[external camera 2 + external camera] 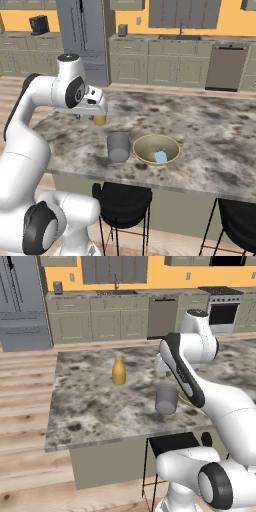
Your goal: There are two ice cubes in the ice bowl. Place both ice cubes in the glass cup.
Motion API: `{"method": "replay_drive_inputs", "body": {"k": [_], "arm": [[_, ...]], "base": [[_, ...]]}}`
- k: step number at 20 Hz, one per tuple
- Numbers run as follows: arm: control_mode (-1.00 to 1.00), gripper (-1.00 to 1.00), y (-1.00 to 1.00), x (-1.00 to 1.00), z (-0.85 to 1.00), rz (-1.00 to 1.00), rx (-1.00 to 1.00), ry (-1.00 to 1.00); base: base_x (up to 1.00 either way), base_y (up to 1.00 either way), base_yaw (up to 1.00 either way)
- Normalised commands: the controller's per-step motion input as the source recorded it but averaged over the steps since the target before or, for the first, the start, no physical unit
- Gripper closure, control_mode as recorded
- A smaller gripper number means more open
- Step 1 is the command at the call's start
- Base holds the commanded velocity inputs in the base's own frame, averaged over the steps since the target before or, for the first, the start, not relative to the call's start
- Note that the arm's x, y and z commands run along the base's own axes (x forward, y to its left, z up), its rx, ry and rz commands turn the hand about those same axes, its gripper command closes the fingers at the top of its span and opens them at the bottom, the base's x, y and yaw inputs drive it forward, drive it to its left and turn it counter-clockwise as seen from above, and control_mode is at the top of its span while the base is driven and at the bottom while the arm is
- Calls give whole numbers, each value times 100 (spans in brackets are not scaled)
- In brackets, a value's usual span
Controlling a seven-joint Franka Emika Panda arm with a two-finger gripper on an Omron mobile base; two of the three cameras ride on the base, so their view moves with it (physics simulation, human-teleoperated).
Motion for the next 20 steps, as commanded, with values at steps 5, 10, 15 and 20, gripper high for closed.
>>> {"method": "replay_drive_inputs", "body": {"k": [5,10,15,20], "arm": [[-100,-100,-27,-31,-12,-2,-1,0],[-100,-100,-58,-53,-15,-6,0,0],[-100,-100,-52,-40,-16,-13,0,6],[-100,-100,-50,-21,-9,-19,0,7]], "base": [[0,0,0],[0,0,0],[0,0,0],[0,0,0]]}}
